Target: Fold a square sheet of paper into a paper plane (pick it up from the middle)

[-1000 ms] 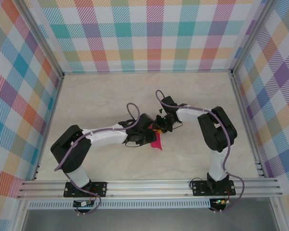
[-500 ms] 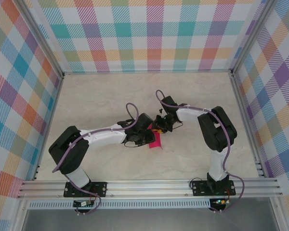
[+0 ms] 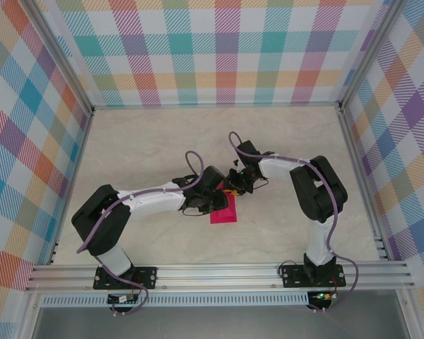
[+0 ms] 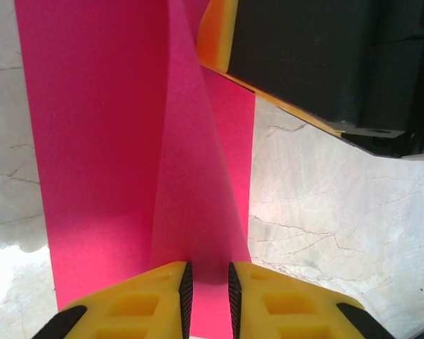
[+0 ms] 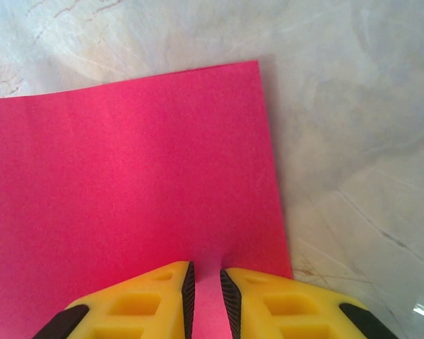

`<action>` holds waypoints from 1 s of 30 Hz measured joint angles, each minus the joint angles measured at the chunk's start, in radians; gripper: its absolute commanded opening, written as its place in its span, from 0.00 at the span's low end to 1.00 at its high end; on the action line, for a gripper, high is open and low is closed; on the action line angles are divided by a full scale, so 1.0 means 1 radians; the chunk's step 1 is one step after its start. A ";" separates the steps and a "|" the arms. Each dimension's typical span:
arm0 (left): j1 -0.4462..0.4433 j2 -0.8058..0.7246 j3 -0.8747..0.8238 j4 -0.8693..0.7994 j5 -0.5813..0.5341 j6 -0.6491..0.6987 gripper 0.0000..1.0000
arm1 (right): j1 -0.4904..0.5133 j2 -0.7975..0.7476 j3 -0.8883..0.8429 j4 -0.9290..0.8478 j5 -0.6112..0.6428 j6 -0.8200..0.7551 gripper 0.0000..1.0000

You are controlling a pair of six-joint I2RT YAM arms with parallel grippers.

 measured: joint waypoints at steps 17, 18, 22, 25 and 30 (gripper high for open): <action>0.020 0.018 -0.063 0.171 -0.087 0.142 0.35 | -0.002 0.003 0.001 0.000 -0.007 0.000 0.24; 0.023 0.018 -0.063 0.178 -0.090 0.151 0.36 | -0.002 0.003 0.001 0.000 -0.006 0.000 0.24; 0.040 0.018 -0.063 0.198 -0.102 0.185 0.39 | -0.002 0.004 0.001 0.000 -0.007 0.000 0.24; 0.059 0.019 -0.066 0.211 -0.105 0.202 0.44 | -0.002 0.005 0.001 0.000 -0.006 0.000 0.24; 0.074 0.026 -0.080 0.251 -0.085 0.209 0.48 | -0.002 0.005 0.001 0.000 -0.006 0.000 0.24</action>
